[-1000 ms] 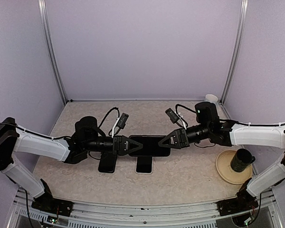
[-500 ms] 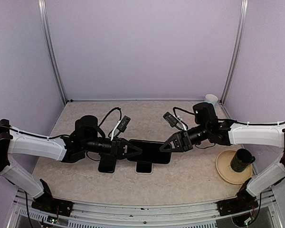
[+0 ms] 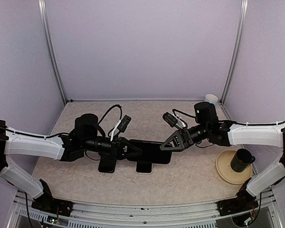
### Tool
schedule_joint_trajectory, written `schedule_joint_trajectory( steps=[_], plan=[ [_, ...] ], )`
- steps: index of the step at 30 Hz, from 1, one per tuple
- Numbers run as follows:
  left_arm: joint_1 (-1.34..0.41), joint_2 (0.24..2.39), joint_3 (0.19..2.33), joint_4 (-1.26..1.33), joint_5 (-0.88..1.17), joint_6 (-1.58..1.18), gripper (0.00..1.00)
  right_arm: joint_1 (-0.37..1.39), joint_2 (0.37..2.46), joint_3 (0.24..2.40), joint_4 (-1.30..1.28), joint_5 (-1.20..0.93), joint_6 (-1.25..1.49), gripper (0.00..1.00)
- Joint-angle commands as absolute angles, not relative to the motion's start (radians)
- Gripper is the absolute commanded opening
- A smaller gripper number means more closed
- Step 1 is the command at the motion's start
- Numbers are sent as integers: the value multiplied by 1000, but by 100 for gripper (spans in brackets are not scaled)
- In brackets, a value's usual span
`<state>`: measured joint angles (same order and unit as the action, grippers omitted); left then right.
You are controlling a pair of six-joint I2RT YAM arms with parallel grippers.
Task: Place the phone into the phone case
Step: Press the phone case onto the phone.
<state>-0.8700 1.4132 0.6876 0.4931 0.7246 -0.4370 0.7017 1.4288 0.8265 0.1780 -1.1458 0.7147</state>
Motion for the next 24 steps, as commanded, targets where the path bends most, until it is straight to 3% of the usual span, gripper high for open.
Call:
schedule_joint_trajectory(
  steps=[1, 10, 14, 18, 24],
  plan=[
    [-873, 1440, 662, 320, 598, -360, 0, 713, 1384, 836, 450, -1281, 965, 31],
    [-877, 1428, 669, 299, 576, -351, 0, 713, 1414, 860, 454, -1262, 997, 27],
    [-877, 1429, 670, 299, 577, -353, 0, 719, 1407, 860, 395, -1245, 917, 34],
    [-877, 1439, 677, 301, 582, -356, 0, 747, 1403, 895, 300, -1219, 816, 53],
    [-877, 1452, 681, 321, 597, -367, 0, 778, 1436, 986, 42, -1076, 612, 57]
  ],
)
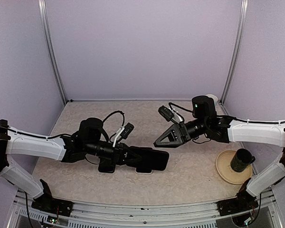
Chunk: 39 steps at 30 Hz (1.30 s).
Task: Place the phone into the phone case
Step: Press the phone case onto the phone.
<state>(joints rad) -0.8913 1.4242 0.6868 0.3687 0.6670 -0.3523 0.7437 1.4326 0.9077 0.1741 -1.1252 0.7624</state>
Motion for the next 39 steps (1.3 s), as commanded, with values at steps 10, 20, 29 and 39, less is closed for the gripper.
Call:
schedule_joint_trajectory(
  steps=[10, 20, 29, 39],
  plan=[
    [-889, 1461, 668, 360, 629, -370, 0, 799, 1454, 1019, -100, -904, 432, 60],
    [-901, 1434, 674, 391, 710, -366, 0, 830, 1484, 1014, -127, -833, 329, 61],
    [-911, 1404, 679, 393, 739, -365, 0, 864, 1534, 1039, -158, -805, 286, 59],
    [-916, 1404, 681, 387, 740, -367, 0, 882, 1585, 1054, -169, -852, 268, 41]
  ],
)
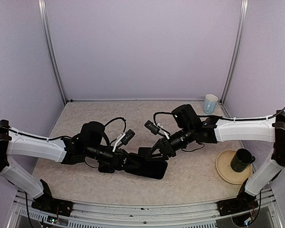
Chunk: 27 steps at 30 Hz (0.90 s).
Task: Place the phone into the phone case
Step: Press the phone case onto the phone.
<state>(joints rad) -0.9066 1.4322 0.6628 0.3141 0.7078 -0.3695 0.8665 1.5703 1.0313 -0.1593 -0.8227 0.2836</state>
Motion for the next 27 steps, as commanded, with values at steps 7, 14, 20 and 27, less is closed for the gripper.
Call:
schedule_joint_trajectory(
  steps=[7, 14, 20, 27],
  plan=[
    [-915, 1404, 678, 383, 743, -354, 0, 877, 1577, 1054, -135, -993, 296, 13],
    [-917, 1408, 678, 356, 734, -331, 0, 833, 1576, 1034, -12, -1184, 480, 20],
    [-919, 1404, 678, 353, 726, -331, 0, 810, 1558, 1027, 32, -1219, 522, 37],
    [-919, 1402, 679, 368, 736, -352, 0, 844, 1462, 1050, -211, -837, 221, 60]
  ],
)
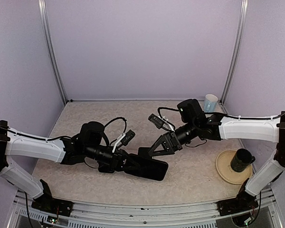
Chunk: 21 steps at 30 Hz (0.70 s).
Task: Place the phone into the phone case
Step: Press the phone case onto the phone, then pass from the left arm to the right
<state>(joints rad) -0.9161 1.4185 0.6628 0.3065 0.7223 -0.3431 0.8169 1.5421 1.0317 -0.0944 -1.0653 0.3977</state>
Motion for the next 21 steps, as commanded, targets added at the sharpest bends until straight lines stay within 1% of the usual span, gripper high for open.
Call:
schedule_joint_trajectory(
  steps=[1, 2, 4, 5, 6, 9, 10, 15, 16, 17, 21],
  plan=[
    [-918, 1402, 682, 367, 734, -358, 0, 863, 1449, 1048, -230, -775, 171, 61],
    [-917, 1402, 686, 366, 732, -363, 0, 883, 1433, 1042, -239, -723, 130, 63],
    [-916, 1407, 696, 366, 738, -378, 0, 917, 1401, 1023, -237, -615, 71, 72],
    [-916, 1410, 701, 367, 742, -386, 0, 930, 1387, 1012, -228, -590, 53, 75],
    [-916, 1412, 704, 367, 742, -392, 0, 940, 1374, 1000, -222, -542, 31, 79],
    [-916, 1421, 712, 371, 734, -417, 0, 971, 1345, 975, -214, -444, -21, 84],
    [-915, 1423, 715, 371, 730, -428, 0, 982, 1340, 969, -216, -409, -35, 90],
    [-900, 1452, 715, 411, 733, -503, 0, 1051, 1337, 942, -230, -239, -89, 95],
    [-897, 1461, 714, 423, 735, -518, 0, 1069, 1340, 937, -229, -202, -100, 98],
    [-894, 1466, 713, 435, 738, -533, 0, 1088, 1344, 932, -226, -164, -111, 99],
    [-889, 1489, 716, 472, 754, -578, 0, 1149, 1375, 926, -221, -39, -138, 100]
  ],
)
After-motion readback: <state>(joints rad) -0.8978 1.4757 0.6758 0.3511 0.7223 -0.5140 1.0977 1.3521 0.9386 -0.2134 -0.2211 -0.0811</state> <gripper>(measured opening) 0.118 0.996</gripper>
